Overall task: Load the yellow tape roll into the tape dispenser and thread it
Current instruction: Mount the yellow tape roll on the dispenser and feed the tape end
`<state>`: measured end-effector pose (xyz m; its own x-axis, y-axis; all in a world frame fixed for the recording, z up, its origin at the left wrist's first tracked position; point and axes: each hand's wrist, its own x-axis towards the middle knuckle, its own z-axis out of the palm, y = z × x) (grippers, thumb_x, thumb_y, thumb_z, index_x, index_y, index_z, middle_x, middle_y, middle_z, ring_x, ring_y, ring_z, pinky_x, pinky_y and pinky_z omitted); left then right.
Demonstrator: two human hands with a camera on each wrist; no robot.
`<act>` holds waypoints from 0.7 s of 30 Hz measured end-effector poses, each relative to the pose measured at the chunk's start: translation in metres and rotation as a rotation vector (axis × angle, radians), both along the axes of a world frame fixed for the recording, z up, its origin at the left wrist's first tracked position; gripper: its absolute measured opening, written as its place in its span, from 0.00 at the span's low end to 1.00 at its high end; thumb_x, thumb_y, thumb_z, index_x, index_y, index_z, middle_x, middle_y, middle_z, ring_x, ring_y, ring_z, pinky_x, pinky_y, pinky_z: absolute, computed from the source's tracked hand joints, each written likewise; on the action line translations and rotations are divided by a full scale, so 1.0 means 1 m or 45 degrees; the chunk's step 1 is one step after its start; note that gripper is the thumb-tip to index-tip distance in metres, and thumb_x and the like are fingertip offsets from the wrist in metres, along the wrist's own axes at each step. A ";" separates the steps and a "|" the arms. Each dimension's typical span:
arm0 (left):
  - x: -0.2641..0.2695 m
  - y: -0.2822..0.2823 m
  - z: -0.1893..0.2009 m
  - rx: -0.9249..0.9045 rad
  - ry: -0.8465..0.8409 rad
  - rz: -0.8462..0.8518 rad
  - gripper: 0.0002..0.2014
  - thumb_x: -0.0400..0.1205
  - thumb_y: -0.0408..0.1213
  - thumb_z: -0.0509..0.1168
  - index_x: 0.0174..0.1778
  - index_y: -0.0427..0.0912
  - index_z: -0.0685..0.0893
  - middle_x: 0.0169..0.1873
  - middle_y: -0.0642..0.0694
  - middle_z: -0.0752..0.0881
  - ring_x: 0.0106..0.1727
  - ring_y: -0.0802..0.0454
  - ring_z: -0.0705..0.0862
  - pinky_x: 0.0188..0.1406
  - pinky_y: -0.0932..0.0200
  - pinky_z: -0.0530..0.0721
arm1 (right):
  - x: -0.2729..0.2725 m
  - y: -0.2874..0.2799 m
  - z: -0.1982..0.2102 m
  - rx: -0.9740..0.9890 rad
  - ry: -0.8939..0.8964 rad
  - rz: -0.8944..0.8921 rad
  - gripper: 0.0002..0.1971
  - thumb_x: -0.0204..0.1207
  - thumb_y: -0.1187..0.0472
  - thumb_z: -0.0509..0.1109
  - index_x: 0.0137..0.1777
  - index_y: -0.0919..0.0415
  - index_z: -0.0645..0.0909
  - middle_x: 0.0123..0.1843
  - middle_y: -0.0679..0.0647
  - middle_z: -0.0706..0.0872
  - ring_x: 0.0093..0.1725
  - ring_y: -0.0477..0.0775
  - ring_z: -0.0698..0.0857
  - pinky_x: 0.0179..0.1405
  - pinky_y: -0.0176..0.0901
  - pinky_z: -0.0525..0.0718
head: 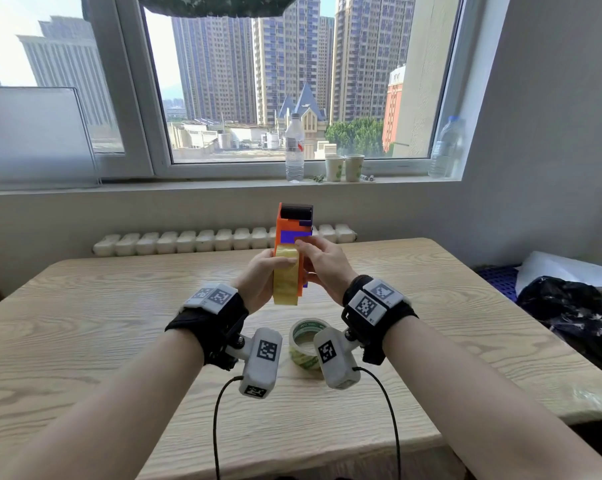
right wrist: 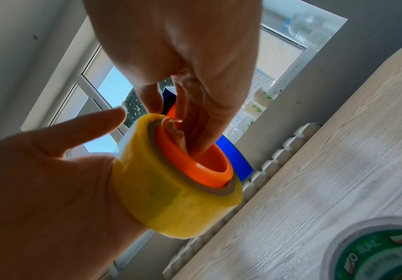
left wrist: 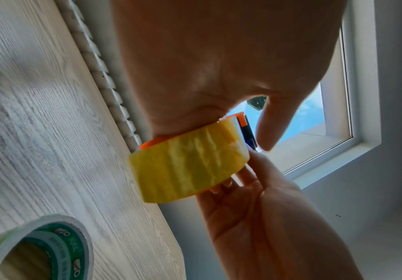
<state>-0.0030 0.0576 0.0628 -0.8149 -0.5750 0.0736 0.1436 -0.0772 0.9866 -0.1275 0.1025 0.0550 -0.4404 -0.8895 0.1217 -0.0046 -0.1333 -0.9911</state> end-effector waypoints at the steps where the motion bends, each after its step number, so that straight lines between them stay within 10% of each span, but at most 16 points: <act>1: 0.000 0.000 0.000 0.012 0.004 -0.005 0.19 0.71 0.33 0.62 0.58 0.36 0.78 0.48 0.35 0.83 0.46 0.38 0.82 0.49 0.47 0.81 | 0.000 0.000 0.000 -0.003 -0.005 -0.013 0.15 0.80 0.57 0.63 0.62 0.64 0.79 0.50 0.65 0.83 0.47 0.61 0.81 0.41 0.50 0.83; 13: -0.003 0.002 -0.002 0.007 0.000 0.090 0.15 0.86 0.42 0.50 0.58 0.38 0.78 0.46 0.38 0.84 0.45 0.44 0.84 0.45 0.51 0.85 | -0.002 0.012 0.000 0.013 0.010 0.141 0.17 0.78 0.62 0.65 0.67 0.62 0.78 0.49 0.61 0.83 0.44 0.56 0.83 0.42 0.44 0.83; 21: 0.001 0.000 -0.004 -0.015 -0.040 -0.056 0.26 0.66 0.24 0.63 0.63 0.31 0.75 0.49 0.31 0.82 0.50 0.36 0.82 0.52 0.44 0.81 | -0.001 0.010 0.002 0.012 0.037 0.029 0.14 0.81 0.60 0.64 0.63 0.64 0.79 0.49 0.66 0.82 0.47 0.63 0.82 0.53 0.59 0.85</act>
<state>-0.0017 0.0571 0.0586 -0.8412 -0.5380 0.0543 0.1095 -0.0712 0.9914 -0.1287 0.1124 0.0572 -0.4164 -0.9005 0.1254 -0.0301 -0.1242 -0.9918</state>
